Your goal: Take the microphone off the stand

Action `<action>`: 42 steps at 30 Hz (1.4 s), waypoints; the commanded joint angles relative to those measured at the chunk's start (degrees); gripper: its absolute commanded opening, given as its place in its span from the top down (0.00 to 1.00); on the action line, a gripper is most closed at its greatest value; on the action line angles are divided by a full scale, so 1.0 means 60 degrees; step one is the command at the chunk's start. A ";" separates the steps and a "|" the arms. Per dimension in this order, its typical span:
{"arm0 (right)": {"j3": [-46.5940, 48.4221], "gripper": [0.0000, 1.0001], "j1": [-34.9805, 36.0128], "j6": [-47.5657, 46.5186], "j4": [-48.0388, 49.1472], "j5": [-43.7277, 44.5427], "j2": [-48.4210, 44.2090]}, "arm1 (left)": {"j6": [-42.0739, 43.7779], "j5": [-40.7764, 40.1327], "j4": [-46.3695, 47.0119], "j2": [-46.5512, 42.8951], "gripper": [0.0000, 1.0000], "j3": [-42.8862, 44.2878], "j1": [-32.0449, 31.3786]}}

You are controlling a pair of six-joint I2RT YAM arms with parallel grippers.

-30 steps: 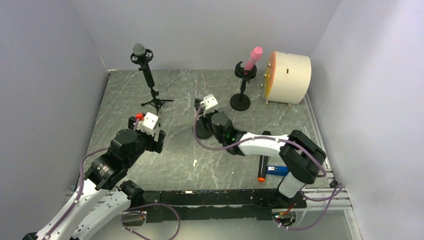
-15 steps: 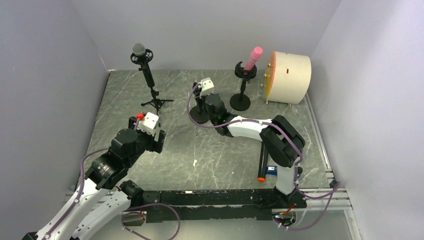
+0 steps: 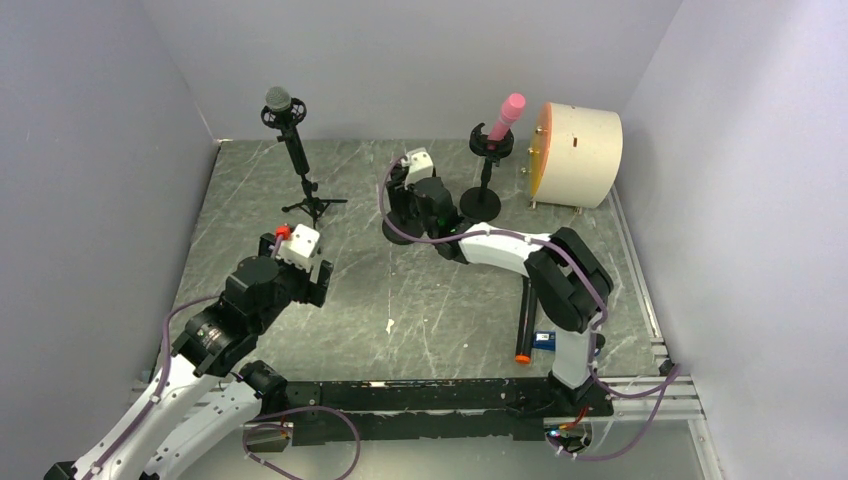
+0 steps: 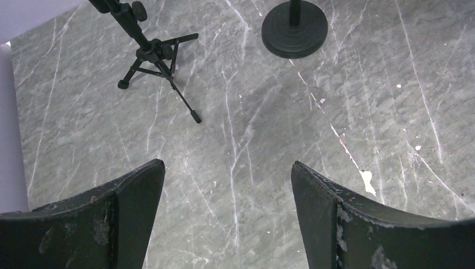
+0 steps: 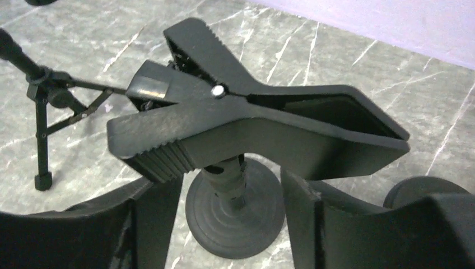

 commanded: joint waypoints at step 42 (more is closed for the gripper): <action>-0.3257 0.31 -0.4458 0.2219 -0.0157 -0.2121 -0.3463 | -0.0472 -0.0213 -0.0286 0.0458 0.10 0.0455 0.0082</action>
